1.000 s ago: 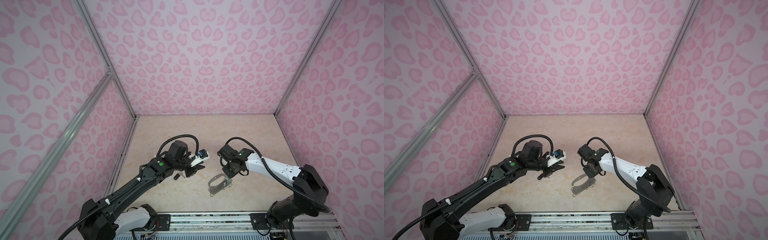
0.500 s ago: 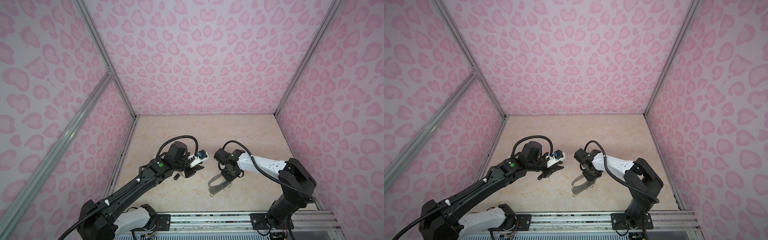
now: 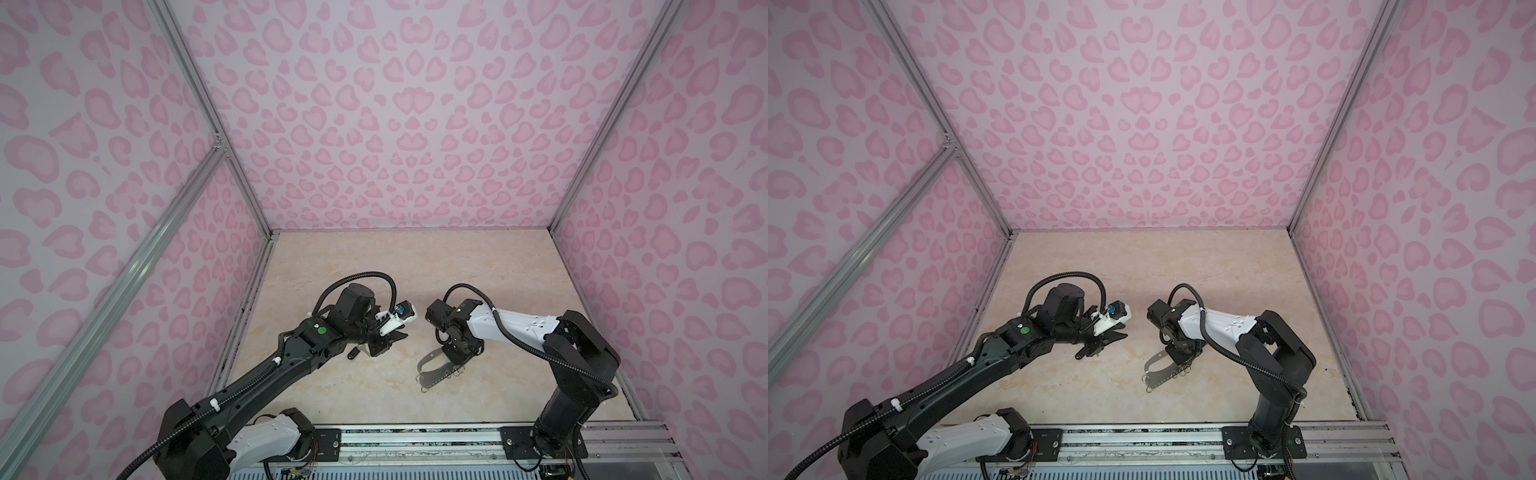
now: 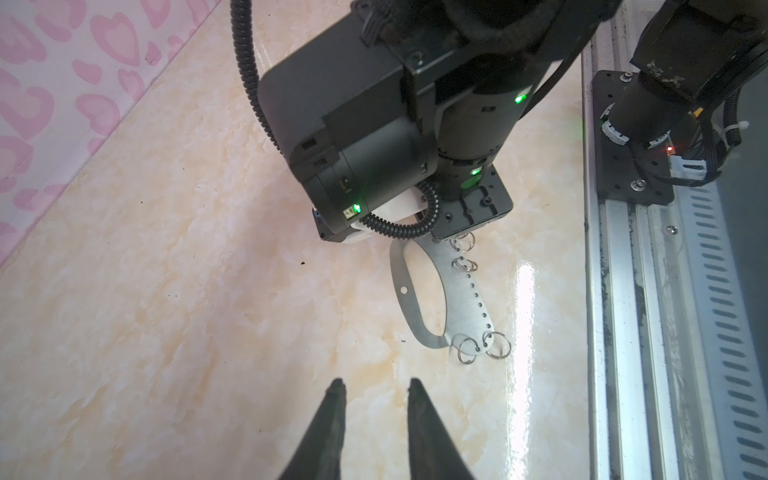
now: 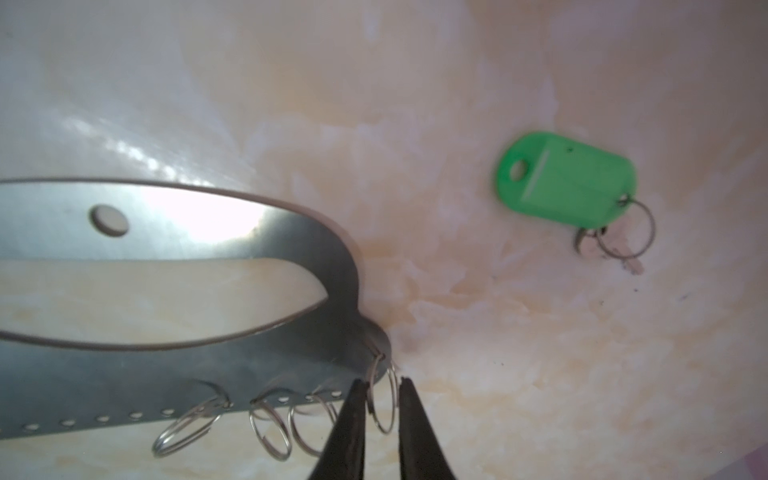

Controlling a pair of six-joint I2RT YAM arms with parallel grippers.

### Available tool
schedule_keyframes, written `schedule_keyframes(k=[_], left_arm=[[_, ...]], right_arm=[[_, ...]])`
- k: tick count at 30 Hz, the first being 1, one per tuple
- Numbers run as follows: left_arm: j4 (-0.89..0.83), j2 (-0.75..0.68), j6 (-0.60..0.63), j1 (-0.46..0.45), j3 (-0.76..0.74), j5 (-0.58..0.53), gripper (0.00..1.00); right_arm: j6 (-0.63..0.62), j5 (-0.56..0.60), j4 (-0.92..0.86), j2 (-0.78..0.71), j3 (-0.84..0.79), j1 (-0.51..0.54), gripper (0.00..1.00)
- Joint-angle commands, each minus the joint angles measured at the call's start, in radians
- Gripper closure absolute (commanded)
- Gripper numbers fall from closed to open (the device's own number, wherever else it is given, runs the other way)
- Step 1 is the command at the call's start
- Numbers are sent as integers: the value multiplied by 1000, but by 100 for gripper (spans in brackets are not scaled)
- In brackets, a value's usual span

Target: Put the keys on the keyring

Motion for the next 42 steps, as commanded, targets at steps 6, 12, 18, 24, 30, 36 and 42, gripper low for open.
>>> schedule_keyframes(k=[6, 12, 18, 24, 30, 36, 42], left_arm=[[20, -6, 12, 2, -7, -4, 72], [20, -19, 17, 2, -10, -8, 73], [36, -62, 25, 2, -19, -1, 73], [75, -132, 49, 5, -32, 22, 74], [79, -135, 59, 7, -20, 43, 74], [87, -141, 76, 6, -19, 63, 74], [117, -161, 104, 7, -37, 85, 75]], right_arm=[[-13, 10, -32, -4, 7, 7, 97], [-59, 24, -63, -43, 51, 38, 100], [-158, -36, -25, -153, 115, 44, 100], [-315, -152, 79, -264, 143, 55, 100], [-443, -306, 174, -326, 146, 56, 100], [-525, -412, 270, -390, 119, 56, 100], [-605, -511, 375, -481, 39, 56, 100]])
